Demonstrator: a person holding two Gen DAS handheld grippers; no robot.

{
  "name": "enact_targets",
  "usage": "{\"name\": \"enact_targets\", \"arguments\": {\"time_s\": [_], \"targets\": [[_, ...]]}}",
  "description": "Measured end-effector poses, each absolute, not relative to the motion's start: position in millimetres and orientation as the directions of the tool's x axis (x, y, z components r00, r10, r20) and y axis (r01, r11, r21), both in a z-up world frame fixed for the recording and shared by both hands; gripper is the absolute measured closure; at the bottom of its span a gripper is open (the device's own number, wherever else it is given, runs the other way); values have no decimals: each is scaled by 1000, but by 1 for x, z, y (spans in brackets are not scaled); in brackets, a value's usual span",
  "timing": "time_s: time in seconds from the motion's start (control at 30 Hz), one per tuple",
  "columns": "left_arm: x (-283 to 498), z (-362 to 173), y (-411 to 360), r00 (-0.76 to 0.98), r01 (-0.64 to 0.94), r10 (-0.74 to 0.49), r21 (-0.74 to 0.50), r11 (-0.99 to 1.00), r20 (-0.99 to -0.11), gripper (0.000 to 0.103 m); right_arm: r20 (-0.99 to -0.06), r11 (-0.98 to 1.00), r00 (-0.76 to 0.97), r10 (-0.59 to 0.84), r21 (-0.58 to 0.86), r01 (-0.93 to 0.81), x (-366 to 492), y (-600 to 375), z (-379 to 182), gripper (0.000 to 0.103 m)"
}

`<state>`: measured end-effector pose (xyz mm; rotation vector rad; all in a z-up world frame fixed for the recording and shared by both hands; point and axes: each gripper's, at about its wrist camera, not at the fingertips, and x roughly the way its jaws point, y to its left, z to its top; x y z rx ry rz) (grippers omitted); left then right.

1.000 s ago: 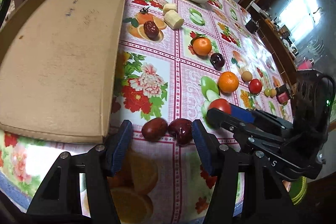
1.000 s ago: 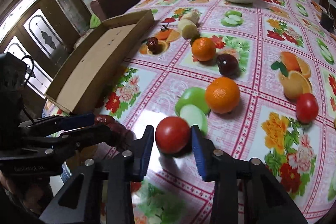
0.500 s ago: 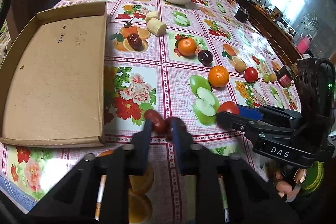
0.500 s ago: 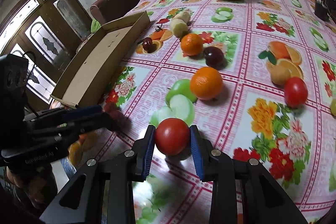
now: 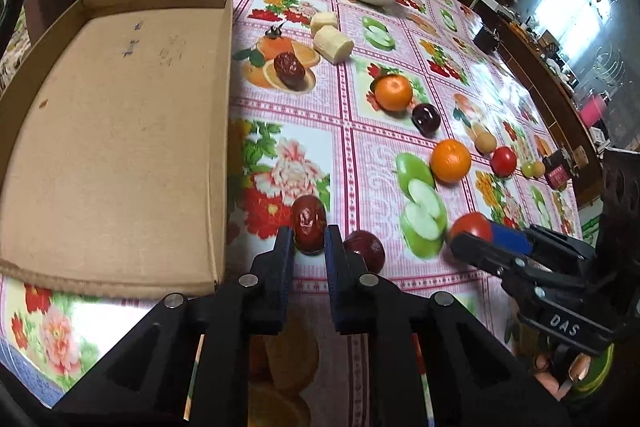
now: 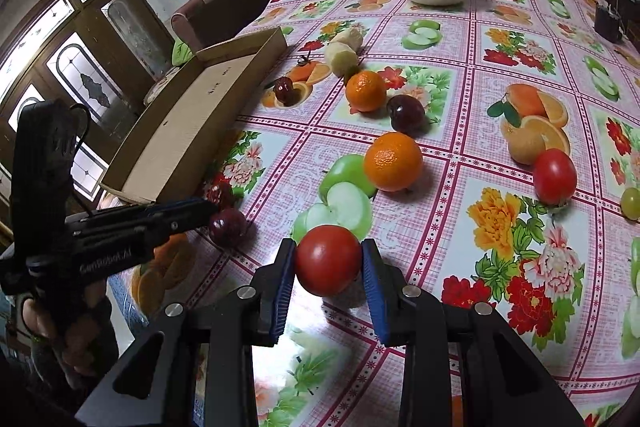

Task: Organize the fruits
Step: 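Carry the date and tomato into the cardboard box and open both tools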

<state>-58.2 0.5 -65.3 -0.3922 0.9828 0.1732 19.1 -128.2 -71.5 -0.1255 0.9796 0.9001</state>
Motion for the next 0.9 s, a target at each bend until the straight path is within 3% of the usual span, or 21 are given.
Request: {"name": "enact_targets", "arguments": {"time_s": [0.4,0.9], "targets": [[-45,-61,-1,566,-294,-9,-212,932,-825,91,-758,642,247,604,279,-714,19,-121,-66,70],[-83,-13,14,645,-304,35,-215,928,-763,91,-731,601,241,639,279,-749,10,-101,-46,70]]}}
